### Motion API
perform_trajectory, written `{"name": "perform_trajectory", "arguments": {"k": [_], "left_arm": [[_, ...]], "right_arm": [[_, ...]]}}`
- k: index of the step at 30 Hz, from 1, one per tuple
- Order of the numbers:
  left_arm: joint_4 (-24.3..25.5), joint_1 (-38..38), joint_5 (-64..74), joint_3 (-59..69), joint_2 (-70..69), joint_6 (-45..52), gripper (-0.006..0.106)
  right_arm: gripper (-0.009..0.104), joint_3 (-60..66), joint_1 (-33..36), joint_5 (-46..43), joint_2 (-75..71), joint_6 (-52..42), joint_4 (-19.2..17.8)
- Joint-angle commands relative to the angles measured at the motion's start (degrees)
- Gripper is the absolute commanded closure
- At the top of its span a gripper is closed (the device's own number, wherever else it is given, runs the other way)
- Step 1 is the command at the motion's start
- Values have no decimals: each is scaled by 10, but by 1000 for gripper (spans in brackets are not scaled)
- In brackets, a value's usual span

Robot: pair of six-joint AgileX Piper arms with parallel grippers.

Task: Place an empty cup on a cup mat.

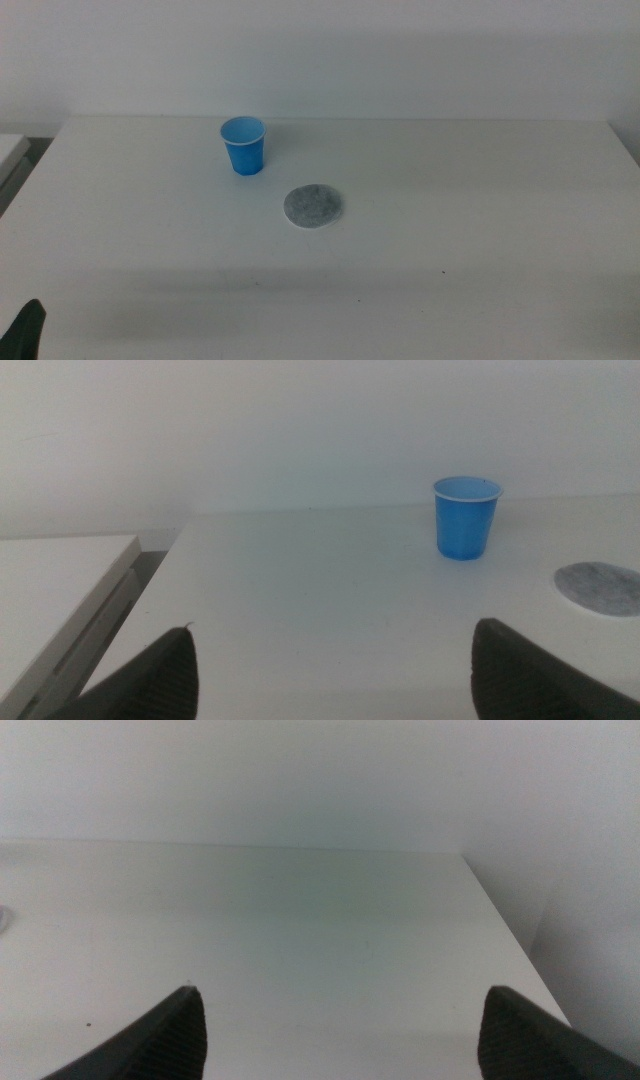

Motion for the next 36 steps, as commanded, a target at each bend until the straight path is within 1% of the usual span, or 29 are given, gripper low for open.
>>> {"name": "perform_trajectory", "arguments": {"k": [1,2,3,5,16,20,21,23,25,26,29,32,36], "left_arm": [[9,0,-4,0,-2,-1,7],[11,0,-4,0,-2,-1,7],[1,0,2,-1,1,-7,7],[-1,0,23,-40,42,-7,7],[-7,0,224,-392,450,-7,7],[-22,0,321,-520,579,-7,7],[-30,0,333,-558,622,-7,7],[-45,0,327,-605,679,37,7],[-86,0,345,-664,750,41,7],[-96,-1,354,-694,785,41,7],[-101,-20,373,-774,881,27,7],[-84,-48,388,-859,972,3,10],[-29,-88,450,-1013,1095,-41,13]], "right_arm": [[2,2,1,-4,-3,-2,-2],[2,2,1,-4,-3,-2,-2],[2,2,1,-4,-3,-2,-2],[2,2,1,-4,-3,-2,-2],[2,2,1,-4,-3,-2,-2],[2,2,1,-4,-3,-2,-2],[2,2,1,-4,-3,-2,-2],[2,2,1,-4,-3,-2,-2],[2,2,1,-4,-3,-2,-2],[2,2,1,-4,-3,-2,-2],[2,2,1,-4,-3,-2,-2],[2,2,1,-4,-3,-2,-2],[2,2,1,-4,-3,-2,-2]]}}
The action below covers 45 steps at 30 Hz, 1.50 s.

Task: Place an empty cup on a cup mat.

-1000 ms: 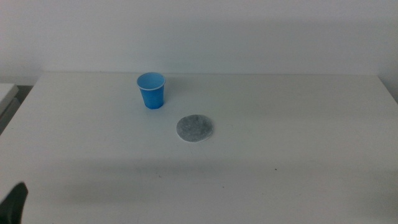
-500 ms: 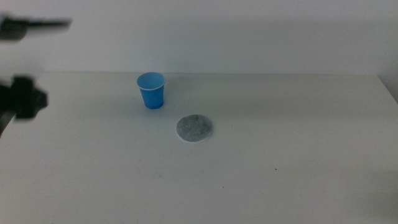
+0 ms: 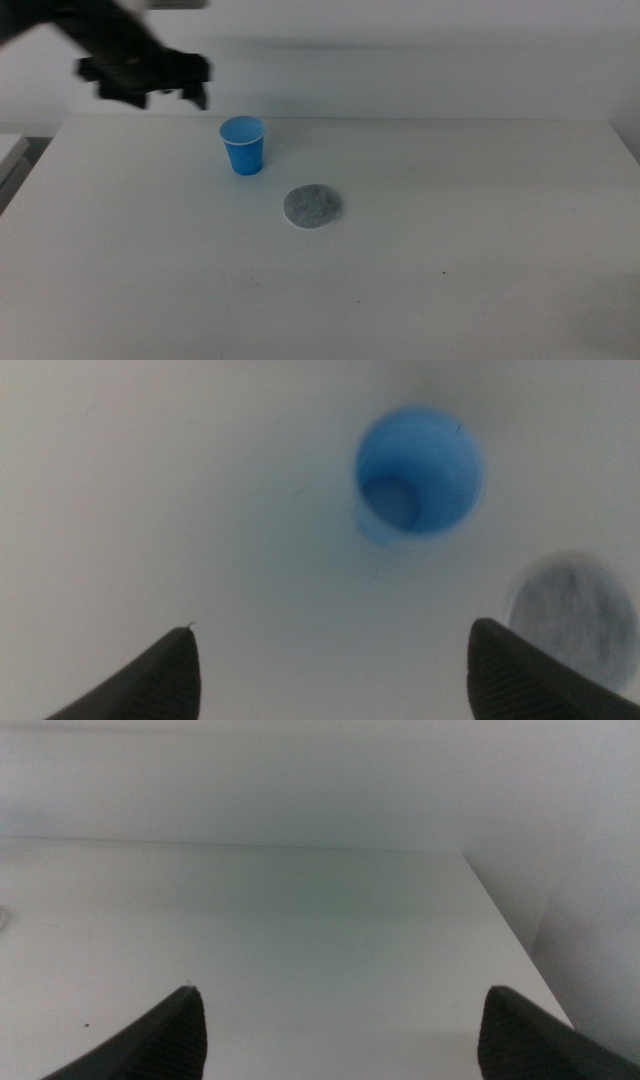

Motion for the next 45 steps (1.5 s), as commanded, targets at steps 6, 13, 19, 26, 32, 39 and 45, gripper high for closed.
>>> {"name": "perform_trajectory", "arguments": {"k": [6,13,19,26,32,39,45], "left_arm": [[3,-25,56,-195,182,-20,14],[4,-26,32,-239,273,-25,20],[8,-24,16,-239,287,-35,60],[-8,-35,60,-238,251,-49,102],[5,-97,44,-147,166,-73,102],[-11,-154,-50,-13,101,-101,102],[-24,-167,-83,-4,128,-105,102]], "right_arm": [[2,2,1,-4,-3,-2,-2],[2,2,1,-4,-3,-2,-2],[2,2,1,-4,-3,-2,-2],[2,2,1,-4,-3,-2,-2],[2,2,1,-4,-3,-2,-2],[2,2,1,-4,-3,-2,-2],[2,2,1,-4,-3,-2,-2]]}}
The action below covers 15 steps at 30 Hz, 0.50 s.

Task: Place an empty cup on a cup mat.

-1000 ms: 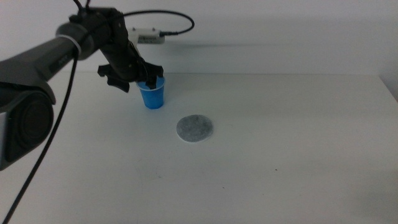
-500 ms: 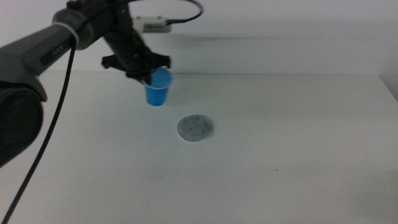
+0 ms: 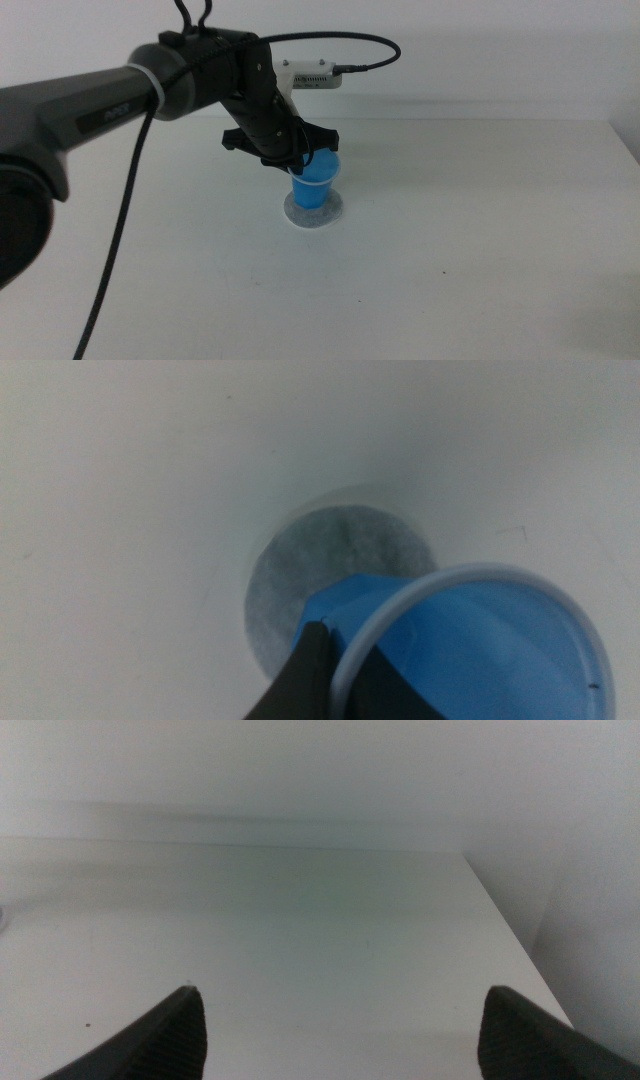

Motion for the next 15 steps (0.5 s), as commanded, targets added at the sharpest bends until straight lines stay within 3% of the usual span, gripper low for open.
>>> {"name": "perform_trajectory", "arguments": {"k": [1,7,10,12,15], "left_arm": [[-10,-4,-23,3,8,-9,102],[-16,-4,-36,3,30,-8,101],[-20,-4,-37,3,35,-8,95],[-28,-4,-35,3,35,-12,84],[-29,-1,-18,3,29,10,56]], "right_arm": [[2,2,1,-4,-3,-2,-2],[2,2,1,-4,-3,-2,-2],[2,2,1,-4,-3,-2,-2],[2,2,1,-4,-3,-2,-2],[2,2,1,-4,-3,-2,-2]]}}
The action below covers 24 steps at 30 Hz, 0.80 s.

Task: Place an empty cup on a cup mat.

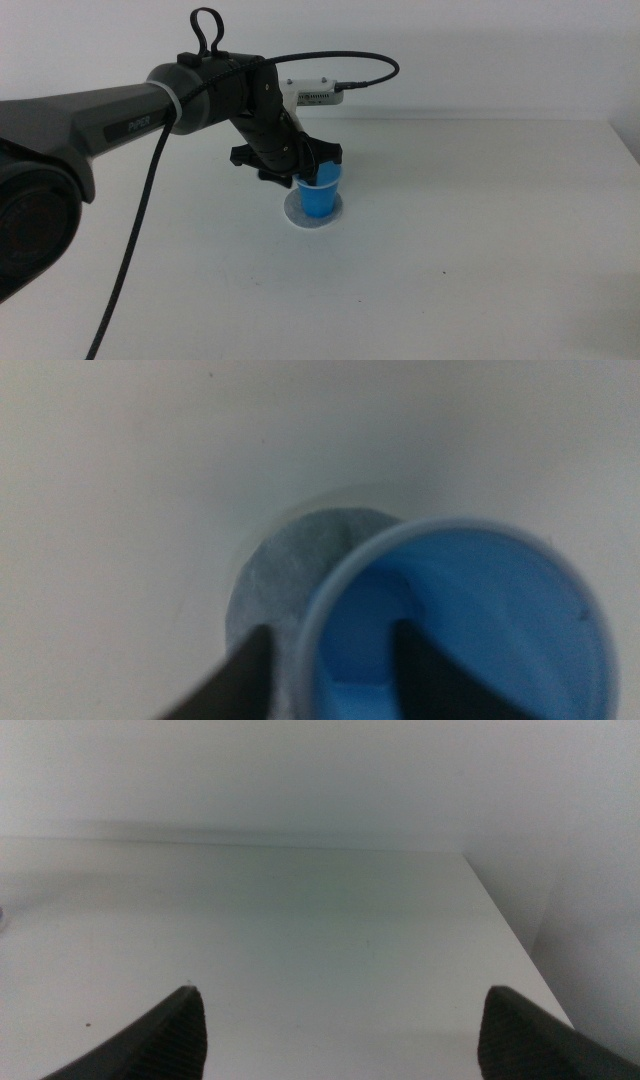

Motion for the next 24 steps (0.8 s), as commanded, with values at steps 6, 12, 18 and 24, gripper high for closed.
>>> {"name": "perform_trajectory", "arguments": {"k": [6,12,18,24], "left_arm": [[41,19,58,14,-97,55,7],[140,23,-111,271,-353,-40,7],[293,24,-237,516,-596,-182,7],[310,36,-245,655,-742,-206,7]], "right_arm": [[2,2,1,-4,-3,-2,-2],[2,2,1,-4,-3,-2,-2],[2,2,1,-4,-3,-2,-2],[2,2,1,-4,-3,-2,-2]]}}
